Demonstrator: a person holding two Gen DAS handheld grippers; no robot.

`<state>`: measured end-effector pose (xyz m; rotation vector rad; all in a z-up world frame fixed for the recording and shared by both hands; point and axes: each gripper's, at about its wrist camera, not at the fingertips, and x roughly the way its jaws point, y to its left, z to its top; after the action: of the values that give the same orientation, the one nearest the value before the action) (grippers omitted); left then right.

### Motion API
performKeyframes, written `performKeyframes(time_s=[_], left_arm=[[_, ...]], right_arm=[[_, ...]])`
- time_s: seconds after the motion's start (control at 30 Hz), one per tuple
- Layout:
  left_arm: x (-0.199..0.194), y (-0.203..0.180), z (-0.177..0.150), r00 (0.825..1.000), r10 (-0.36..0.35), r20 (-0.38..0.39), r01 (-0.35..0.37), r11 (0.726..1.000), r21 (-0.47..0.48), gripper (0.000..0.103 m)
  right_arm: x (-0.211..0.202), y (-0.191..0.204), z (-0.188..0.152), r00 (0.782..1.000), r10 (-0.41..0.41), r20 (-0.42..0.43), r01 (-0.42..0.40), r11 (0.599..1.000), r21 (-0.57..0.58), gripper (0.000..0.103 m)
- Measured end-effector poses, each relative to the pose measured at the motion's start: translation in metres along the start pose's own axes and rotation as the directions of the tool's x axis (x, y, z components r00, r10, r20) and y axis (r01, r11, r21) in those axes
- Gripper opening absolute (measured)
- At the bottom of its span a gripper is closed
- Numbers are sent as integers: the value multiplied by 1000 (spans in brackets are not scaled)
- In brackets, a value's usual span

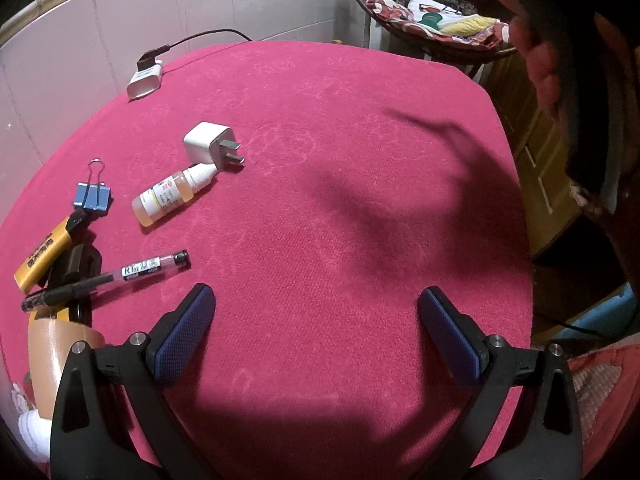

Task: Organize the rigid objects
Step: 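Move both tools toward the cluster of objects on the pink cloth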

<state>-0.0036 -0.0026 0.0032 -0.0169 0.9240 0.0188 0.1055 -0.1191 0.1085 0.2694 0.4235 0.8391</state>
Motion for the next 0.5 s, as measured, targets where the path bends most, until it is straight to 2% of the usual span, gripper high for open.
performKeyframes(time_s=[0.1,0.2,0.27,0.33,0.4,0.47,0.5], left_arm=[[-12,-4,-4,1000,0,-12,0,1000,10,103],[-50,-6,-11,992,31,119,-30,999,-14,103],[-79,0,-16,980,71,184,-60,996,-60,103],[-106,11,-23,961,143,237,-117,986,-123,103],[-125,29,-33,936,244,253,-195,959,-204,103],[-136,52,-46,898,383,218,-309,899,-309,103],[-139,62,-53,881,431,195,-346,869,-355,103]], right_arm=[[-2,8,-5,1000,22,-22,-22,999,-24,103],[-3,12,-9,998,38,-40,-40,998,-50,103],[-3,15,-10,998,37,-41,-40,997,-63,103],[-3,15,-10,998,41,-46,-44,998,-54,103],[-2,15,-11,998,45,-54,-48,998,-43,103],[0,16,-13,997,40,-63,-44,998,-49,103],[1,17,-15,997,38,-70,-42,998,-56,103]])
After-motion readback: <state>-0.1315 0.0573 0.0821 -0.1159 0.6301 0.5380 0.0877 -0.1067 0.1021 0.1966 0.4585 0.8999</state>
